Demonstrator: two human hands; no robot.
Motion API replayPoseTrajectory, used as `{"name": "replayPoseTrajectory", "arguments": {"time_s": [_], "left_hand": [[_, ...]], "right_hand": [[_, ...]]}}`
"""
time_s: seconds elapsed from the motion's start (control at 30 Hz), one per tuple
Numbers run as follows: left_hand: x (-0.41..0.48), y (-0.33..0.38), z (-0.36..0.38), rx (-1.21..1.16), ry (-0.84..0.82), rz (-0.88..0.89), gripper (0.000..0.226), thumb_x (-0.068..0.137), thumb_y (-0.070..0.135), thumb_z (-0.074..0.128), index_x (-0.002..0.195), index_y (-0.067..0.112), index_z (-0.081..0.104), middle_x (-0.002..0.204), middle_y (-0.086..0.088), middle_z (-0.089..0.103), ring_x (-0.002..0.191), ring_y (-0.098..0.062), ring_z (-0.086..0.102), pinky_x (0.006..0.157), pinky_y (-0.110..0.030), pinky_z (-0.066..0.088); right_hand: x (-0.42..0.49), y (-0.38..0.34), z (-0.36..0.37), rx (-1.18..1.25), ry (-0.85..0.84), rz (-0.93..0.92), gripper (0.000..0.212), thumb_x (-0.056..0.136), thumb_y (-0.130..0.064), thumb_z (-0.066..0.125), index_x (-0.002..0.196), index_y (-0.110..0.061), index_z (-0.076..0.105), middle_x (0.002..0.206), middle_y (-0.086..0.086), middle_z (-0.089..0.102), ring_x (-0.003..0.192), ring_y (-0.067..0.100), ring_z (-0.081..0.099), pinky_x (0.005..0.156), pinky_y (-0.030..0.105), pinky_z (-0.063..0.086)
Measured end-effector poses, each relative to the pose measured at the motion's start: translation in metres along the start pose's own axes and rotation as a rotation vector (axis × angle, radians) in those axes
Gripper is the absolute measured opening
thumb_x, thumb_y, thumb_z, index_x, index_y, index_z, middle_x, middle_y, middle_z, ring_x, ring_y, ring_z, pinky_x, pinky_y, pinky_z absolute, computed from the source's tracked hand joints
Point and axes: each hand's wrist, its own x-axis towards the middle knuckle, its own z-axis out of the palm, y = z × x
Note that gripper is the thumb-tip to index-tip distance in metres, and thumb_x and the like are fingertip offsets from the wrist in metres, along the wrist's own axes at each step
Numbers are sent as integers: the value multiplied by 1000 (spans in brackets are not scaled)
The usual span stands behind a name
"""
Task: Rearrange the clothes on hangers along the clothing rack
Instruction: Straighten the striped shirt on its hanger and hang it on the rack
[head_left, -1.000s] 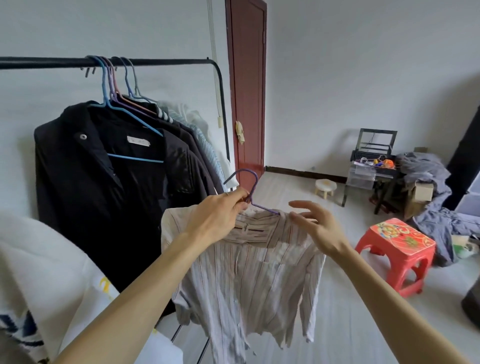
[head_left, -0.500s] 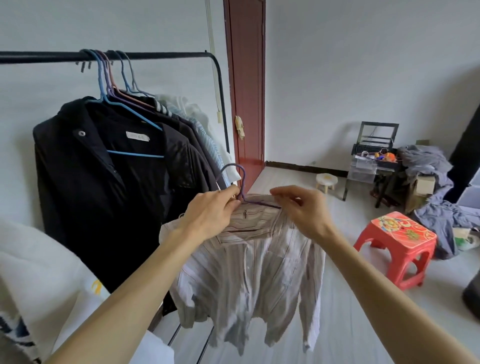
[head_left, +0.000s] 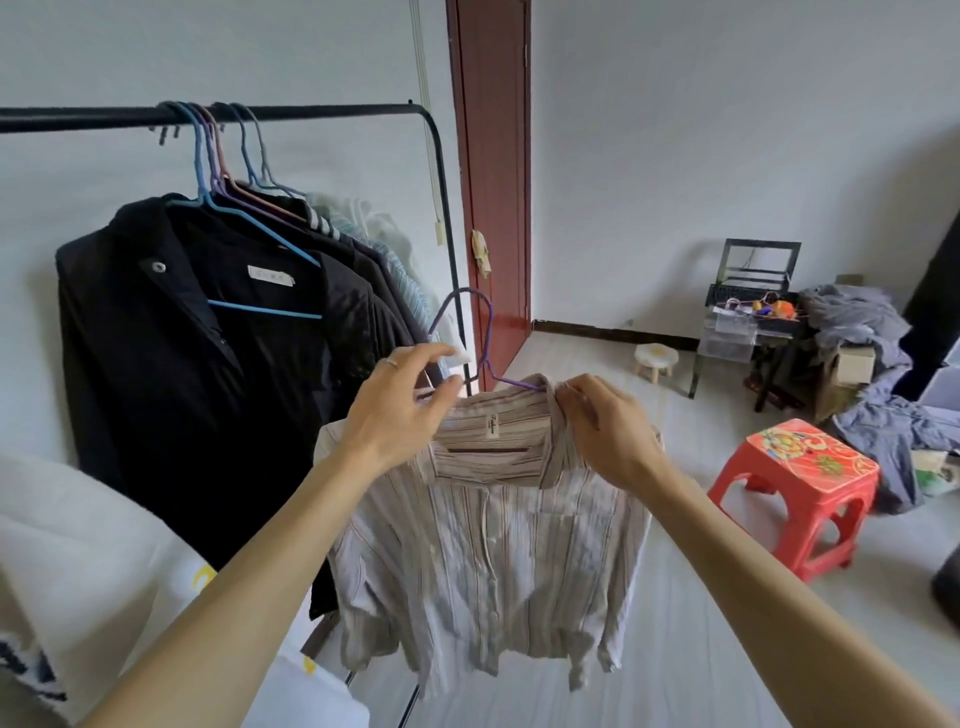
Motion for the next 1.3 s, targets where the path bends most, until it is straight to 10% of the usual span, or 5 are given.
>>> {"name": "replayPoseTrajectory", "arguments": {"time_s": [0.2, 0.4, 0.67, 0.83, 1.3], "left_hand": [[-9, -16, -10, 169, -135, -151, 36, 96, 58, 32, 110, 37, 58, 72, 12, 56, 74, -2, 56, 59, -22, 40], [-6, -5, -15, 268, -96, -69, 35, 101, 45, 33, 118, 26, 57, 85, 11, 59, 80, -5, 54, 52, -14, 26], [0, -17, -9, 240, -73, 20, 31, 101, 38, 38, 118, 19, 57, 95, 5, 60, 92, -18, 59, 77, -37, 47], [-4, -34, -16, 162, 11, -46, 27, 101, 36, 40, 113, 21, 59, 87, 4, 58, 85, -17, 57, 75, -36, 46], [-14, -50, -46, 392, -62, -280, 36, 99, 48, 29, 122, 29, 49, 111, 3, 61, 106, -22, 58, 87, -41, 47]], "right_hand": [[4, 6, 1, 94, 23, 51, 18, 102, -25, 49, 108, -17, 64, 93, -7, 57, 73, -1, 52, 60, 6, 35], [6, 2, 4, 104, 25, 32, 18, 102, -24, 49, 111, -19, 64, 97, -6, 57, 75, 2, 51, 64, 10, 35], [5, -5, 10, 126, 16, 31, 21, 102, -24, 49, 113, -17, 66, 97, -6, 59, 76, -6, 52, 64, 3, 36], [10, -1, -4, -10, -67, -18, 28, 97, -45, 52, 106, -24, 68, 76, -15, 61, 78, 14, 59, 69, 25, 39], [23, -37, 18, 260, -373, -50, 28, 97, -35, 54, 77, -18, 62, 75, 7, 63, 66, 12, 51, 64, 32, 41]]}}
